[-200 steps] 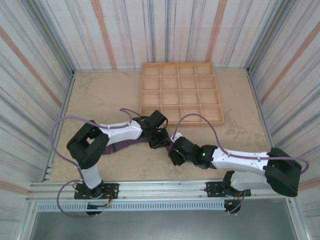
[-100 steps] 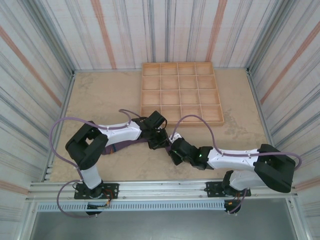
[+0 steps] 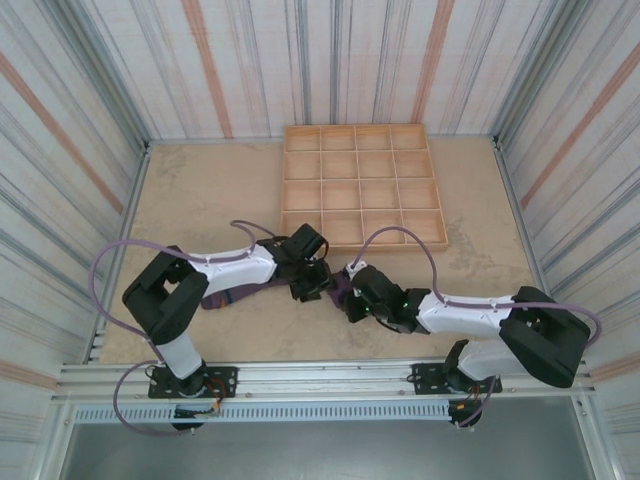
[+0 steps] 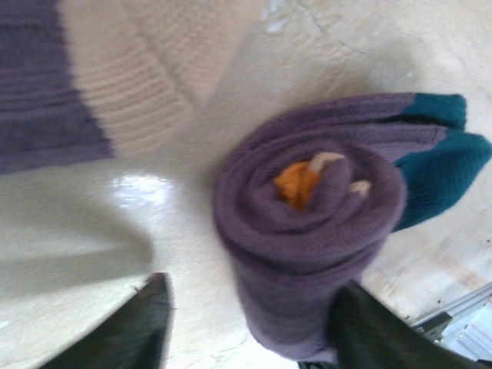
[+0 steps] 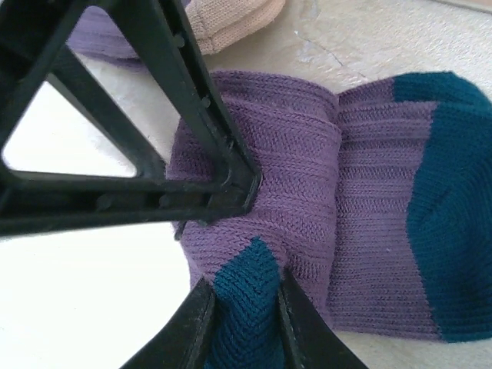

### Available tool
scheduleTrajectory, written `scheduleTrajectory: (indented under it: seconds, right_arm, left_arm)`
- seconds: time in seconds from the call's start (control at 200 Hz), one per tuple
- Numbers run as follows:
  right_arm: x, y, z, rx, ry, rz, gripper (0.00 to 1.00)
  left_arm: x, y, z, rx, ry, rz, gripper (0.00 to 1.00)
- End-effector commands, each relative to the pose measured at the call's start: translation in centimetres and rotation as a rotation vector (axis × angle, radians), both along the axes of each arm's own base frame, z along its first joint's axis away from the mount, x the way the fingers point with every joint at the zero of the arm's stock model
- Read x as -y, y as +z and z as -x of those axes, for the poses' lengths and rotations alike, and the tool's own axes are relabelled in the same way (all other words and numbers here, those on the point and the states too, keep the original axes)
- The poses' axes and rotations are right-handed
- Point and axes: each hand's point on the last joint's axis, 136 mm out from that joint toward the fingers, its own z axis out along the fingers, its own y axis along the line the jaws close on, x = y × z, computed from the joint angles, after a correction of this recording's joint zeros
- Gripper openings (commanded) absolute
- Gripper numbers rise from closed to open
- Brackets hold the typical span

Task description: Roll the socks

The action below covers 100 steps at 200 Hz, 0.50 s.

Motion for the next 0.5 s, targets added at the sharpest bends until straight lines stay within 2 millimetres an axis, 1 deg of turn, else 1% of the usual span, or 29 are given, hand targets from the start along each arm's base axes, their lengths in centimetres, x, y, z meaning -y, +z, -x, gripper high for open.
scheduleTrajectory:
  seconds: [0.0,0.08,0.1,0.13,0.14,0.155,0.26,0.361,0.496]
  right_arm:
    - [3.4,-4.2,2.1,-0.188,-0.050,0.101,0.14]
    - [3.5,-4.5,2.0,-0.251,-0.066,0.063,0.14]
    - [3.5,-4.5,1.9,-0.265,-0.072,0.052,0.14]
    - [3.6,-4.6,1.8,-0.288,-0.083,0.039,0.14]
    - [3.6,-4.7,1.8,-0.298,-0.085,0.034,0.13]
    - [3.7,-4.7,1.7,-0.309,-0.090,0.026,0.13]
    - [3.8,-5.3,1.5,-0.407,-0.125,-0.036,0.12]
    - [3.9,-5.8,1.3,-0.492,-0.159,-0.097,0.10]
    - [3.9,-5.6,0.9,-0.562,-0.191,-0.215,0.10]
  left_arm:
    - [-2.0,-0.4,1.5,-0.033,-0.002,-0.063,0.71]
    - [-2.1,0.1,1.3,-0.014,0.000,-0.063,0.79]
    - [-2.1,0.1,1.3,-0.006,-0.003,-0.065,0.84]
    - [-2.2,0.3,1.2,0.005,-0.005,-0.065,0.86]
    - [-2.2,0.4,1.1,0.009,-0.007,-0.064,0.95]
    - [-2.2,0.5,1.0,0.017,-0.006,-0.066,0.98]
    - [-2.2,1.4,0.4,0.075,-0.014,-0.051,0.98]
    - [-1.3,2.5,-0.4,0.154,-0.046,0.007,0.99]
    - [-0.9,3.4,-1.4,0.234,-0.085,0.021,0.96]
